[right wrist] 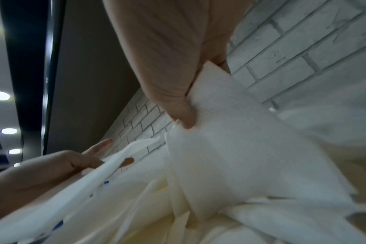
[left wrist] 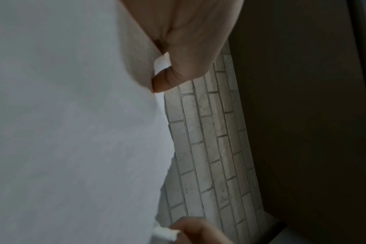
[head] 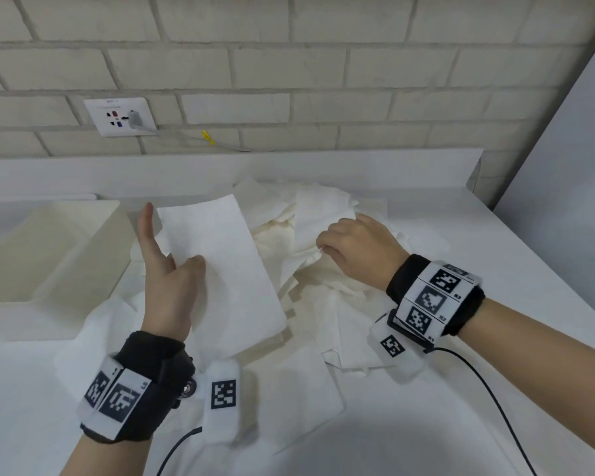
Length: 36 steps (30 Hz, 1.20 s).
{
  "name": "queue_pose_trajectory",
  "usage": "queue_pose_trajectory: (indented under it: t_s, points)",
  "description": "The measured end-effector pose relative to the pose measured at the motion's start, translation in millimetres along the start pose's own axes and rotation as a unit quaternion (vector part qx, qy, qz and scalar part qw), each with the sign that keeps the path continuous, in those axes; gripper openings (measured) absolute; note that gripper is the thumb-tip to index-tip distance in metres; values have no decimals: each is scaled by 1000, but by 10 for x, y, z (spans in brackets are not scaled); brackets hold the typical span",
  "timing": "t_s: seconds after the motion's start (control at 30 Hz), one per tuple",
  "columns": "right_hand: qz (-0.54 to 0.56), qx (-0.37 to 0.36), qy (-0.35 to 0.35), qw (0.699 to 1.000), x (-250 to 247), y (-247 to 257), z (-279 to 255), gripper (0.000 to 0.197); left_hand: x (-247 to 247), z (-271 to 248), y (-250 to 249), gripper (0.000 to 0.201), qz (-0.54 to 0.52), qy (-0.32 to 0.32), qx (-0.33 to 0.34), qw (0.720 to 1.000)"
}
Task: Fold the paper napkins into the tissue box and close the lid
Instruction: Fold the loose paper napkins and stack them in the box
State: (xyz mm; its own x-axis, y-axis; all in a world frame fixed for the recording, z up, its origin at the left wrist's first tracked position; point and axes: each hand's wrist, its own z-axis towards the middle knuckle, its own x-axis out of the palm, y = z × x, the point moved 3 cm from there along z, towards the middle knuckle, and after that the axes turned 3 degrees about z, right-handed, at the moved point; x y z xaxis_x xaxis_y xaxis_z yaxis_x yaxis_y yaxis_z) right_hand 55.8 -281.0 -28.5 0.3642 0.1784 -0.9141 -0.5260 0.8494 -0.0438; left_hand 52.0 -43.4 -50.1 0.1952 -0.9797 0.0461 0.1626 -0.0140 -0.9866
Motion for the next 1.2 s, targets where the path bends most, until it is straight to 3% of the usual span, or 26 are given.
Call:
queue_pose_trajectory:
  t_s: [0.1,0.2,0.33,0.43,0.53,0.6,0.7,0.8,0.9,1.03,1.1,1.2]
  points:
    - [74,26,-37,996,-130,-25,42,11,-29,64,11,75,48,9,34,998]
    - [133,89,-34,987,-331,-105,127,15,-24,107,36,60,67,5,11,998]
    - [270,142,-61,950,-729,-131,233,16,24,136,-23,47,78,18,9,997]
    - [302,108,13,947,-962,-38,322,9,117,94,-159,26,61,83,30,994]
    - [273,60,100,955,-1012,143,412,10,232,0,-301,43,66,190,58,978]
    - [254,37,120,959,-982,249,483,12,309,-58,-374,33,100,241,65,963]
    - [266,55,87,958,-926,315,554,12,376,-73,-444,3,129,241,81,958]
    - [352,107,46,929,-890,303,549,15,324,-32,-398,17,113,196,94,970]
    - [409,122,23,904,-815,251,508,7,221,-2,-367,17,67,169,90,979]
    - [399,155,-3,904,-765,201,500,26,181,-15,-320,33,13,229,106,968]
    - [407,166,-18,898,-783,164,496,7,204,-55,-332,37,7,272,97,957]
    - [416,173,-50,891,-850,139,491,5,245,-115,-348,11,71,297,79,949]
